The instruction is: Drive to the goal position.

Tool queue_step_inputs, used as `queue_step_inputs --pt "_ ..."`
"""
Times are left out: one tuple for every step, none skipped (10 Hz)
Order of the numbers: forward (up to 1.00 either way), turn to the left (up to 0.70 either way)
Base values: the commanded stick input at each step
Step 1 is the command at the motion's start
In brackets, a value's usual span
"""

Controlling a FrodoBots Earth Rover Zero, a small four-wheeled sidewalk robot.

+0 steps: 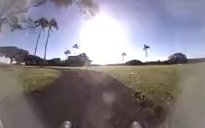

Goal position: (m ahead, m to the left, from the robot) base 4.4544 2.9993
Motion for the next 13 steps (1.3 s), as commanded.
queue_step_inputs --pt "0.70 0.00" --pt "0.70 0.00" --pt "0.70 0.01" --pt "0.70 0.11" --pt "0.70 0.14" --pt "0.70 0.14" --pt "0.70 0.14" --pt "0.70 0.14" --pt "0.70 0.14" --pt "0.70 0.14" --pt "0.70 0.14" --pt "0.70 0.14" --pt "0.70 0.14"
